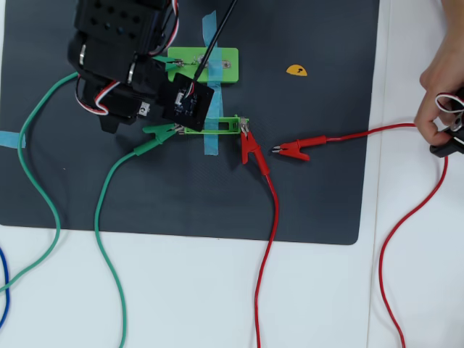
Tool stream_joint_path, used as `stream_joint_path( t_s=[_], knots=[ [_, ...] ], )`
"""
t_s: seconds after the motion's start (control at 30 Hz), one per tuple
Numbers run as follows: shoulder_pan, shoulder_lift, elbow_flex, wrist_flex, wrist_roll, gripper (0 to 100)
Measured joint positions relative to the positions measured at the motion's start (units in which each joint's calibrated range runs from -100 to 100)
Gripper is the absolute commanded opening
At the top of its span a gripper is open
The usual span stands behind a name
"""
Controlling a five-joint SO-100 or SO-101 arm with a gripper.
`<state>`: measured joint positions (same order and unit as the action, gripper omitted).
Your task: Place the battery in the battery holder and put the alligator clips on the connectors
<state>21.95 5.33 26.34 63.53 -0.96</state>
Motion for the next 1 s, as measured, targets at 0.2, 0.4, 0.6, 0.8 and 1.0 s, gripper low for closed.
stream_joint_path(
  t_s=[0.2, 0.4, 0.6, 0.8, 1.0],
  knots=[
    [0.0, 1.8, -0.1, -0.1, 0.0, 25],
    [0.0, 2.1, -0.2, -0.5, 0.0, 10],
    [0.1, 2.2, -0.9, -0.5, 0.0, 1],
    [0.1, 2.5, -0.9, -0.4, 0.0, 1],
    [1.5, 2.2, -0.9, -0.7, 0.0, 1]
  ],
)
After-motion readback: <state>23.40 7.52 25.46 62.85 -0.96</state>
